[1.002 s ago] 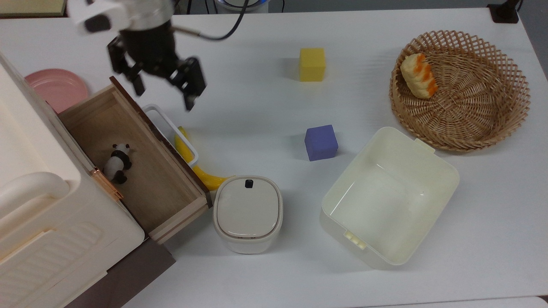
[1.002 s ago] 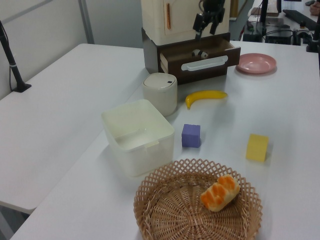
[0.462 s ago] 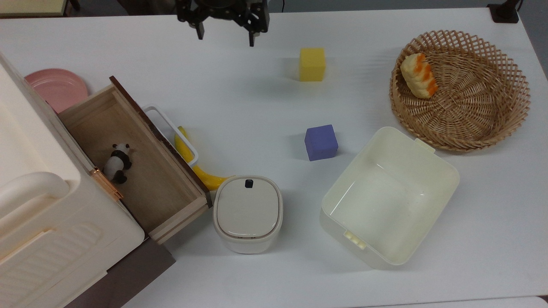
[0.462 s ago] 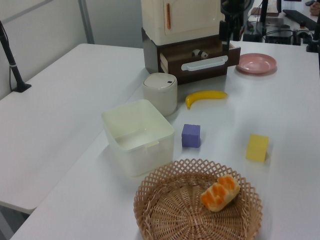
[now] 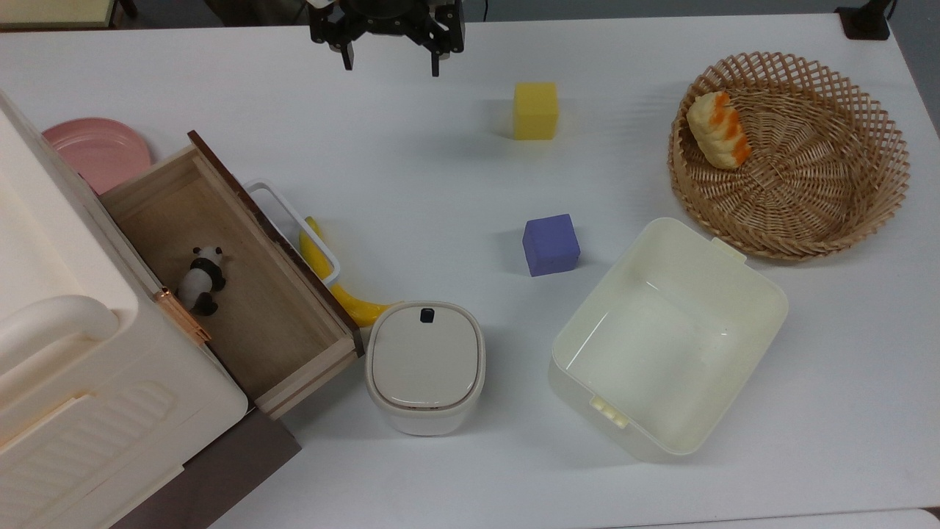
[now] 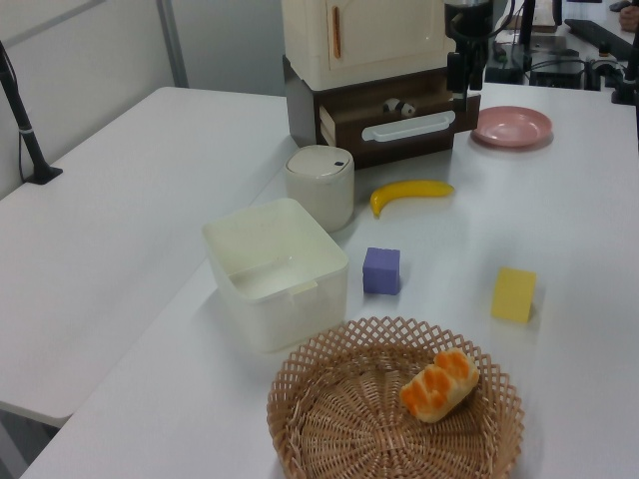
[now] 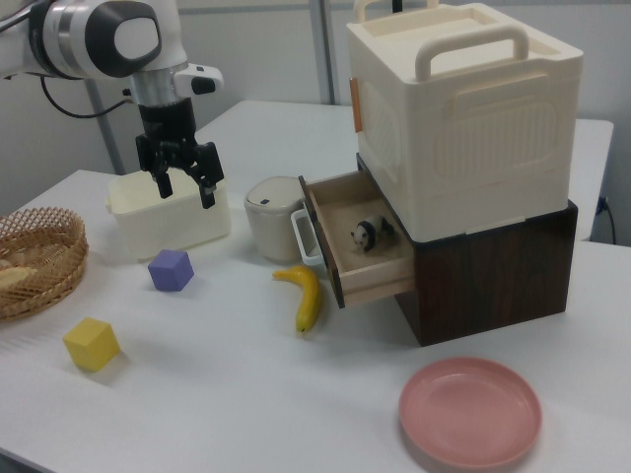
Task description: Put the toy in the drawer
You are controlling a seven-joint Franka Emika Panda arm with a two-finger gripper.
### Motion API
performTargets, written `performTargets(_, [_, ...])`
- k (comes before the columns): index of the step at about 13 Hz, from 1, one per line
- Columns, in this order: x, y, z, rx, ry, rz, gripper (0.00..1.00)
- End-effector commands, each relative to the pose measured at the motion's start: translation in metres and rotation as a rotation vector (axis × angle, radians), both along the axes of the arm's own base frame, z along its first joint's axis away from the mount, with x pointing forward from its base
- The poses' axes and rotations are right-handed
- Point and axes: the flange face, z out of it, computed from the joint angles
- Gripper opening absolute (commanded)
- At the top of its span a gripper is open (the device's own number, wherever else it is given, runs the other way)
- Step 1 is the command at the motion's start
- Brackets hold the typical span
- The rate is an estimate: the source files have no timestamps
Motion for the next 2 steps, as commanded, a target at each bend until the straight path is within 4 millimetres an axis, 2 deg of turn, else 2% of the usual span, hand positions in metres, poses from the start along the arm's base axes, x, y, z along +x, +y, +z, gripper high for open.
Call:
performTargets(1, [-0.0105, -0.0064, 0.0071, -0.012, -0.026, 0.016, 1.00])
performTargets(2, [-0.0116, -0.0064, 0.0085, -0.010, -0.026, 0.014, 1.00])
